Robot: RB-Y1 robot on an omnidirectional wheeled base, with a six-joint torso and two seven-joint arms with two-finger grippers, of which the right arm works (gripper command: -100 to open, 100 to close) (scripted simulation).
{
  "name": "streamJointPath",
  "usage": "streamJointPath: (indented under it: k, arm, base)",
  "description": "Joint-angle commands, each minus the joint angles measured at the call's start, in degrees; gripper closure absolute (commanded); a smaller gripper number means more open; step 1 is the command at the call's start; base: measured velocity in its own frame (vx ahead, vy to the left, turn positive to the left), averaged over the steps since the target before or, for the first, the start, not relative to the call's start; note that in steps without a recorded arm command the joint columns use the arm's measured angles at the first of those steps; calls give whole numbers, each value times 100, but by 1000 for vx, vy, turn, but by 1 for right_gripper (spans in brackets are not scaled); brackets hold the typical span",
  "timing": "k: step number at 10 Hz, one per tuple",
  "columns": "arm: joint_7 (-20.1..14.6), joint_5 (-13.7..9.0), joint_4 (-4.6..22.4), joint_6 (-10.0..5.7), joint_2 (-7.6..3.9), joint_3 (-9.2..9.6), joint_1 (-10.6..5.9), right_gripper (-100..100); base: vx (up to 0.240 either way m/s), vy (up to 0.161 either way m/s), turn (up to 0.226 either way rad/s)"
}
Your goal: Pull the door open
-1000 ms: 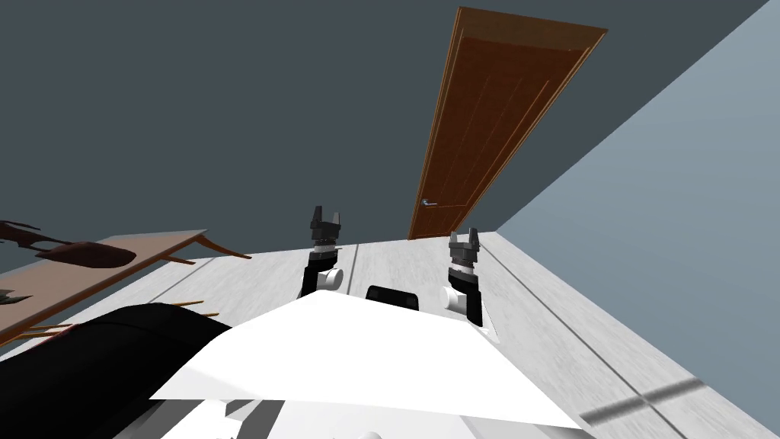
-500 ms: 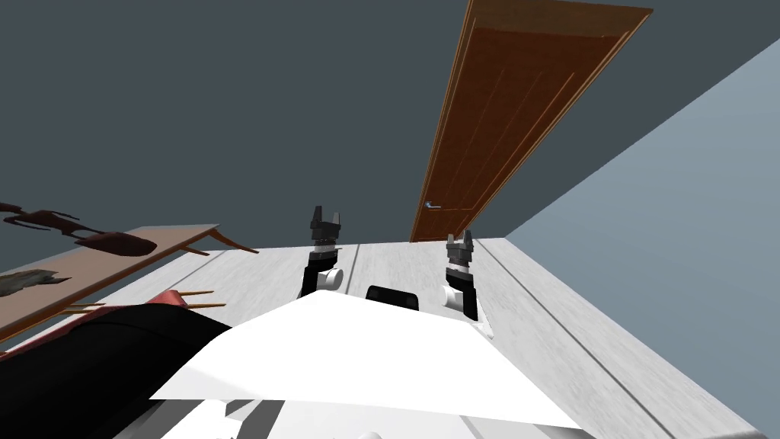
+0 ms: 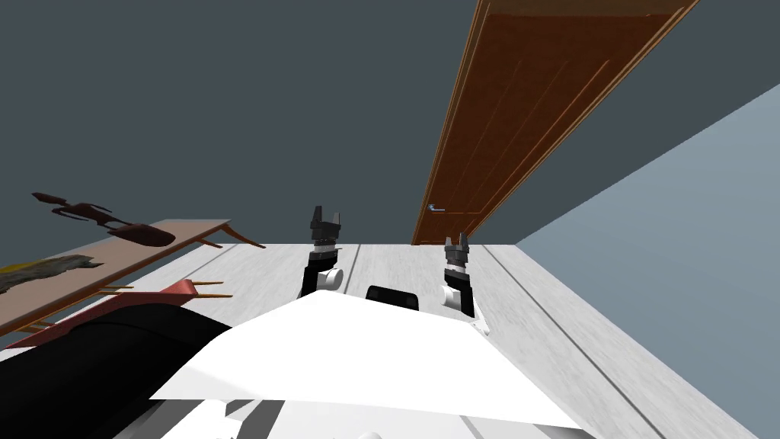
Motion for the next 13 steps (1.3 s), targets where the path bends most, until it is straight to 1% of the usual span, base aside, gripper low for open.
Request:
streamJointPath:
  k: [1, 9, 10, 13]
  arm:
    - [60, -66, 255, -44, -14, 6, -105, -100]
    - [274, -426, 1463, -261, -147, 3, -555, -100]
    - [274, -426, 1463, -261, -147, 3, -555, -100]
    - [355, -561, 1918, -343, -192, 2, -724, -100]
  base:
    - [81, -81, 125]
    - [76, -83, 125]
    - [43, -64, 35]
    - [53, -67, 116]
